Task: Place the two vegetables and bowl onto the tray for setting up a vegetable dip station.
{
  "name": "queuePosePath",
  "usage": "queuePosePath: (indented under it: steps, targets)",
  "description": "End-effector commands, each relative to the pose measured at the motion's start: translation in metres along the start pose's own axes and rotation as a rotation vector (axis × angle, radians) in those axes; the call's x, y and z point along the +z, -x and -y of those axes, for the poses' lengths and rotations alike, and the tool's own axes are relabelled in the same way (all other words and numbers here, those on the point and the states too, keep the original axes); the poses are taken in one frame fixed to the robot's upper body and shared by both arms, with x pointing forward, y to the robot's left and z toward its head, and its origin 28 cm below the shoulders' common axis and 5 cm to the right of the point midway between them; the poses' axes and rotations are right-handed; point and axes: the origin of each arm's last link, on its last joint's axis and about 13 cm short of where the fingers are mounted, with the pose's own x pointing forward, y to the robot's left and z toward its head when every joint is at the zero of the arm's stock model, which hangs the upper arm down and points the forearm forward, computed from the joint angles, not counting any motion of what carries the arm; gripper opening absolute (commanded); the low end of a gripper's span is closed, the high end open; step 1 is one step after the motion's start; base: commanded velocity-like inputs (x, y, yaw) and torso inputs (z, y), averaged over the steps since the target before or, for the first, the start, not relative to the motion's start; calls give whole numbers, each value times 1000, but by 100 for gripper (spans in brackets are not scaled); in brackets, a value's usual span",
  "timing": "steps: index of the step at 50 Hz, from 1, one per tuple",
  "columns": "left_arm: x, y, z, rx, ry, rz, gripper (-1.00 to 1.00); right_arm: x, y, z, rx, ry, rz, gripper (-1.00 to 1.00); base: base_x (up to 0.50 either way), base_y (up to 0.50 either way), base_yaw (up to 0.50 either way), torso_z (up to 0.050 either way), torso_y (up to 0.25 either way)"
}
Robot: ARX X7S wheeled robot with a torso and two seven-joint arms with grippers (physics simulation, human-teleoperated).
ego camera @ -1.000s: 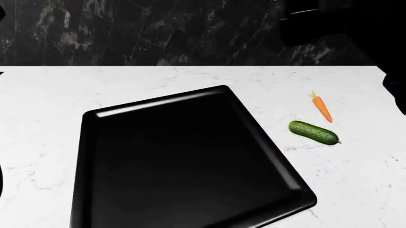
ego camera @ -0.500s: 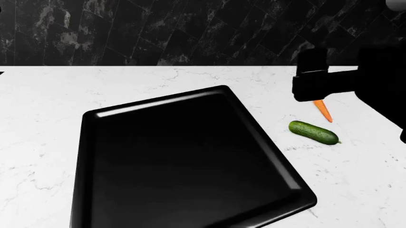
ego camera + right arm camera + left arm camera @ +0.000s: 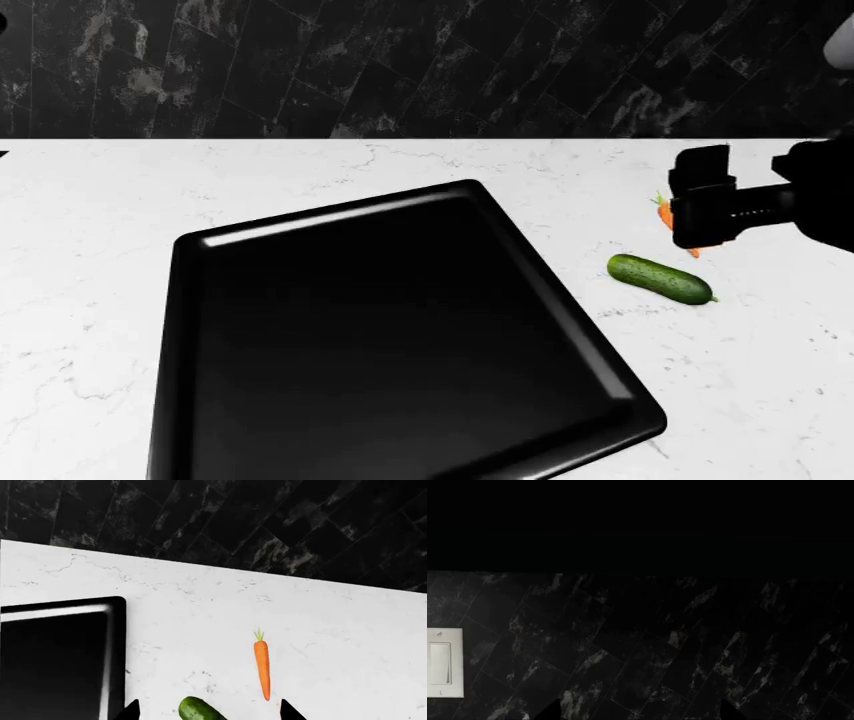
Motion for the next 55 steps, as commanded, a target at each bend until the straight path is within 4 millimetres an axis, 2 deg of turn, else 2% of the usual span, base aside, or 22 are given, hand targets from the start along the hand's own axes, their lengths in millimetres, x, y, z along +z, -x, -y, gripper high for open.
queuePosePath:
  steps: [1, 11, 20, 28, 41, 48, 55]
  targets:
    - [-1, 0, 1, -2, -1, -4, 100, 1, -6, 22, 58, 28, -111, 100, 0, 0, 0, 0, 0]
    - [-1, -1, 1, 0, -2, -4, 100, 9, -24, 37, 79, 83, -186, 100, 0, 0, 0, 0, 0]
    - [-2, 0, 2, -4, -7, -3, 100, 18, -39, 42, 95, 192, -292, 100, 0, 0, 0, 0, 0]
    - [-2, 0, 2, -5, -8, -4, 100, 28, -51, 47, 101, 209, -326, 100, 0, 0, 0, 0, 0]
    - [-2, 1, 3, -10, -13, -4, 100, 33, -66, 42, 158, 329, -441, 100, 0, 0, 0, 0, 0]
    - [-2, 1, 3, -11, -14, -3, 100, 36, -71, 40, 199, 335, -463, 100, 0, 0, 0, 0, 0]
    - [-3, 0, 3, -12, -12, -5, 100, 31, -80, 35, 243, 363, -492, 100, 0, 0, 0, 0, 0]
